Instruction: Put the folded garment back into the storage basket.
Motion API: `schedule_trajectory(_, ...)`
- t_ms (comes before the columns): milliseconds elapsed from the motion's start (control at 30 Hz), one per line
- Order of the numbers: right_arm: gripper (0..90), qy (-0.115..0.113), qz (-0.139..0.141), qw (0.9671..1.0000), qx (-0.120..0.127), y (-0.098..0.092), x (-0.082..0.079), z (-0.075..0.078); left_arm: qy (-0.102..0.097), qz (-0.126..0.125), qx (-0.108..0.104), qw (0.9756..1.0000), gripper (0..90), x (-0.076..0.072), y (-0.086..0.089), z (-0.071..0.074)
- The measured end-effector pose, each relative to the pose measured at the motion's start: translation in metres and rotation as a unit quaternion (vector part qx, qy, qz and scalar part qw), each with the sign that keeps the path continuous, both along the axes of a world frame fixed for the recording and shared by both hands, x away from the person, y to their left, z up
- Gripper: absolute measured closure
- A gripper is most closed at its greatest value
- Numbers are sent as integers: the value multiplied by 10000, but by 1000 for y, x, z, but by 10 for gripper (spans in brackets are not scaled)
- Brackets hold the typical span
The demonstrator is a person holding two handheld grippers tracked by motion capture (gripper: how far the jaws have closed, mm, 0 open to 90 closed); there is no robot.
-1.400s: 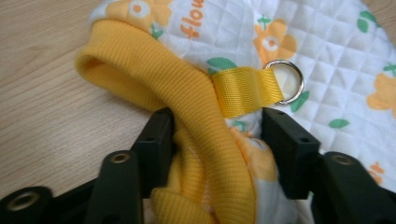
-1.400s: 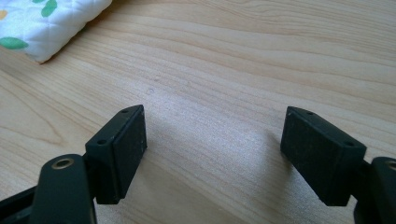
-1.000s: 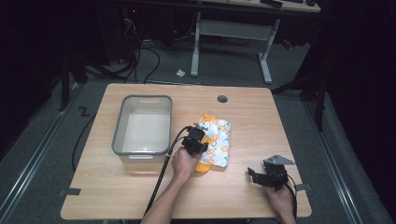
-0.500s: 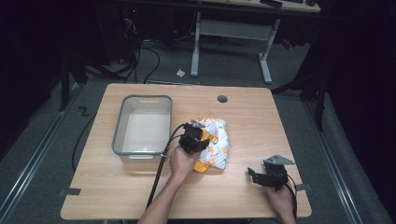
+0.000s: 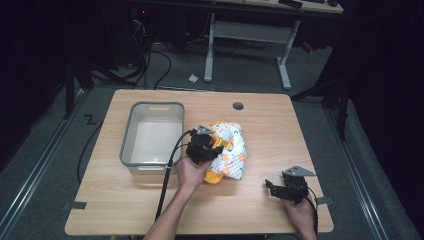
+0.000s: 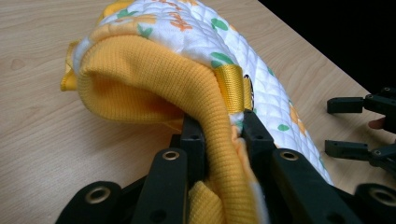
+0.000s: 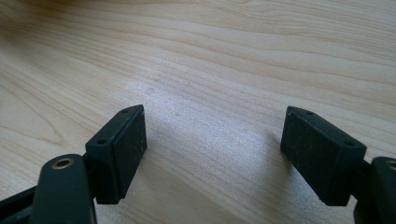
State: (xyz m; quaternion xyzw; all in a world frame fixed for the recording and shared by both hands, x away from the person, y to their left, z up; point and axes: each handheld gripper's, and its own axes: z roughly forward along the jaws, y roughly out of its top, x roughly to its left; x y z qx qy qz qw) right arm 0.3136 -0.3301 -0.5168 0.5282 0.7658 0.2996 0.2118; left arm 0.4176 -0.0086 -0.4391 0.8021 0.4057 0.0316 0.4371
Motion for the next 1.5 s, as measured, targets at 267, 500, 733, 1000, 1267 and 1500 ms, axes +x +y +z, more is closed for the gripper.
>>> schedule_trajectory(267,228,-11,-17,10000,3,0,0,0,-117,15,-119,9999,749,-5,15,12)
schedule_trajectory(500,228,-6,9,10000,1,0,0,0,-172,107,-235,9995,749,-9,29,21)
schedule_trajectory(733,227,-3,10,10000,3,0,0,0,-366,198,-252,9988,749,-11,45,40)
schedule_trajectory(1000,227,-7,16,10000,0,0,0,0,-440,360,-298,9979,749,-13,66,47)
schedule_trajectory(1267,227,-4,10,10000,3,0,0,0,-526,470,-370,9968,748,-14,80,54)
schedule_trajectory(1500,227,-3,9,10000,2,0,0,0,-550,573,-339,9963,748,-14,91,57)
